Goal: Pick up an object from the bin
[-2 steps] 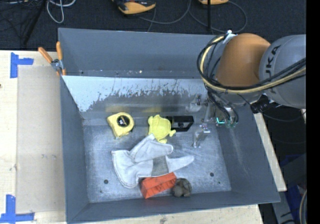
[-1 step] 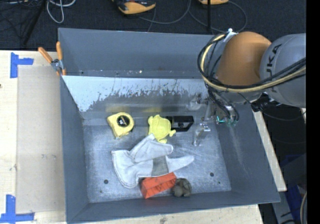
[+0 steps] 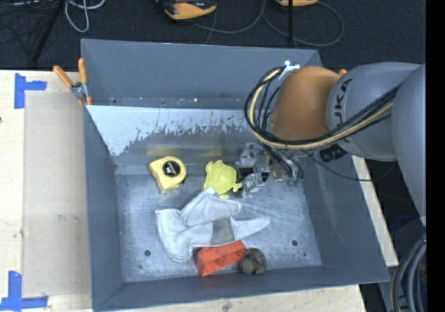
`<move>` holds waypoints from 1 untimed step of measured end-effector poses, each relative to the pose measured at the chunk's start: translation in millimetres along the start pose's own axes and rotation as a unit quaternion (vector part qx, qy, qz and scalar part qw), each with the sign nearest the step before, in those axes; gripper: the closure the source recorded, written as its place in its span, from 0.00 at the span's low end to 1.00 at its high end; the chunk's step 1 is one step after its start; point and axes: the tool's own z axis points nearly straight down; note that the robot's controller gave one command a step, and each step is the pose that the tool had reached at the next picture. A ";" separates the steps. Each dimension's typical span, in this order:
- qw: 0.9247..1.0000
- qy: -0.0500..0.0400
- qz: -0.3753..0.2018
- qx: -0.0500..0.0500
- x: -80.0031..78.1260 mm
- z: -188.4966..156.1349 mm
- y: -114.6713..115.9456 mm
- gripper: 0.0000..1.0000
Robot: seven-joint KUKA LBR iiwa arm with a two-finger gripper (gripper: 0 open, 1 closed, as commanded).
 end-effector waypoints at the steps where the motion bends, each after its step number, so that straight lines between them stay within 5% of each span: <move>1: 1.000 0.000 0.000 0.000 0.0 0.0 0.0 1.00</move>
Offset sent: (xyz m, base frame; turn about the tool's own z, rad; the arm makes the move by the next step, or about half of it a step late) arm -0.0339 -0.0027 0.1156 0.0729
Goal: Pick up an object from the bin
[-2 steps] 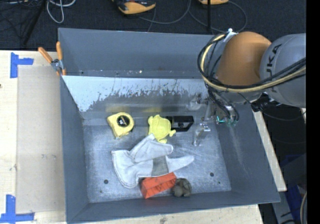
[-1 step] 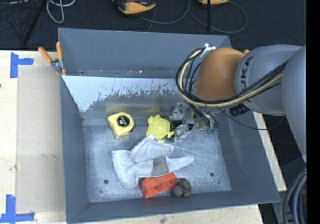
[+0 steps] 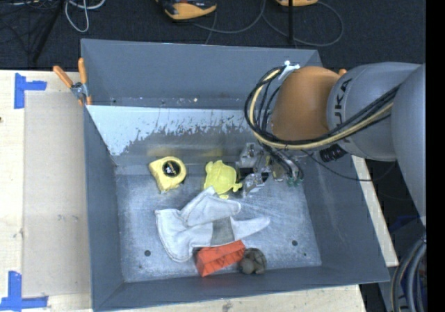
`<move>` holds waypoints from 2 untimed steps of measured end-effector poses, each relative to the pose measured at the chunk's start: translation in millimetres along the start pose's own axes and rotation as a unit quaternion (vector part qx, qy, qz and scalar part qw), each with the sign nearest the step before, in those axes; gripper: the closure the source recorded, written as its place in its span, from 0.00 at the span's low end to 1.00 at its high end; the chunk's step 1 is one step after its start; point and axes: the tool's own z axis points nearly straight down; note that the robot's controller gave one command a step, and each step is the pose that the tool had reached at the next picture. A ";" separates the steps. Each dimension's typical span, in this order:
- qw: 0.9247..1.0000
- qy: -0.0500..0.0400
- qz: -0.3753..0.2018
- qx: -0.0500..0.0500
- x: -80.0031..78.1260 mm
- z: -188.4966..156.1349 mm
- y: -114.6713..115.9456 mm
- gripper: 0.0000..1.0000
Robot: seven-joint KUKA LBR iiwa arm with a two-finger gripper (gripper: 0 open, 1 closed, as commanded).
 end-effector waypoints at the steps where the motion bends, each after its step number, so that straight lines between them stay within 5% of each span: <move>1: 1.000 0.019 -0.001 -0.004 8.5 -2.5 0.7 1.00; 2: 1.000 0.029 -0.010 -0.005 10.9 -43.7 -1.3 1.00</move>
Offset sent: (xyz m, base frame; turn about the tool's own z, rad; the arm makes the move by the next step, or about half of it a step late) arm -0.0079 -0.0074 0.1554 -0.0501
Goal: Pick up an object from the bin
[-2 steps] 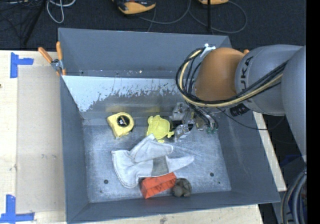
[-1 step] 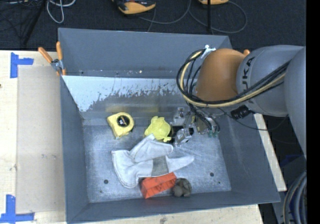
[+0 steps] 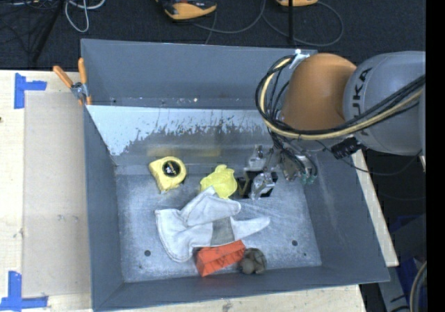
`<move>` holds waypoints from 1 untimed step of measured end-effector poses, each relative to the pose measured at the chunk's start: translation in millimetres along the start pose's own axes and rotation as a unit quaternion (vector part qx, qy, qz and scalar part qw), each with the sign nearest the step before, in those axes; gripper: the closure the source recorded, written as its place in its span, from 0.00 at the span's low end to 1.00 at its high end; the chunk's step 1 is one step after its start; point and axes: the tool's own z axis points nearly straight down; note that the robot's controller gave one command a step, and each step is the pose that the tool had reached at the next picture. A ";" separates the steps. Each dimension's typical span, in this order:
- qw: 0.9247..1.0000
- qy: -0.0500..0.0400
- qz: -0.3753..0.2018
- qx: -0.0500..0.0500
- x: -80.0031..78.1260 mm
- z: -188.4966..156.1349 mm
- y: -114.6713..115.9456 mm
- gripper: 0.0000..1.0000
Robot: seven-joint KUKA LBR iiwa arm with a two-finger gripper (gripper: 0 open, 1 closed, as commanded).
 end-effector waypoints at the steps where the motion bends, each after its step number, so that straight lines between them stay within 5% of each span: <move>1: 1.000 -0.003 -0.001 0.000 -1.4 -58.1 -0.1 1.00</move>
Offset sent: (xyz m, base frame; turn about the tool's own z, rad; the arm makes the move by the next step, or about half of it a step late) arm -0.0098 0.0072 0.1535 -0.0580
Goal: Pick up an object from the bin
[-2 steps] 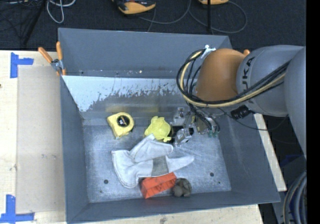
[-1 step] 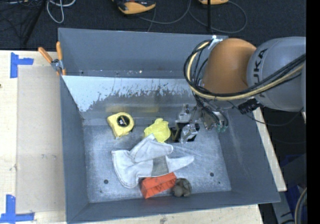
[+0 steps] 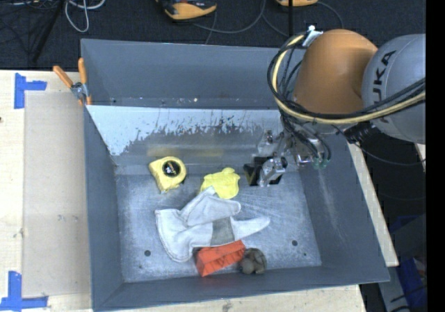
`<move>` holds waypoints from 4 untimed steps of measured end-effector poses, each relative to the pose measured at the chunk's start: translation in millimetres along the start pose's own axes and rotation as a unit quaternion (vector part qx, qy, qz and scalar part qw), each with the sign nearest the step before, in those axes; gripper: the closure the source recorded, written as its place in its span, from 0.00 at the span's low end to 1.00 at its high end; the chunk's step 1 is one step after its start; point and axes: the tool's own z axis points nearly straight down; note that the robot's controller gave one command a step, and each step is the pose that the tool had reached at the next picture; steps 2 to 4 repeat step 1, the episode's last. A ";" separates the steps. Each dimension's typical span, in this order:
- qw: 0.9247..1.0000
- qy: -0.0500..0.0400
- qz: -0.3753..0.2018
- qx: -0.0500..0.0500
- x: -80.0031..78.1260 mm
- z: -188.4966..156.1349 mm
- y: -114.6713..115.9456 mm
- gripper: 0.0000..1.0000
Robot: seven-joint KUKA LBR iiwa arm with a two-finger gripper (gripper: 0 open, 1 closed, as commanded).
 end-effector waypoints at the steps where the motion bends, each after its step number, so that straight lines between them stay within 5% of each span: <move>1: 1.000 0.002 -0.018 0.000 6.9 -63.6 5.3 1.00; 4: 1.000 0.002 -0.018 0.000 6.9 -63.6 5.3 1.00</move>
Offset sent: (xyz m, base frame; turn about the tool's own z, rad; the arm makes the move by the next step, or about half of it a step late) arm 0.0095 -0.0031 0.1673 -0.0551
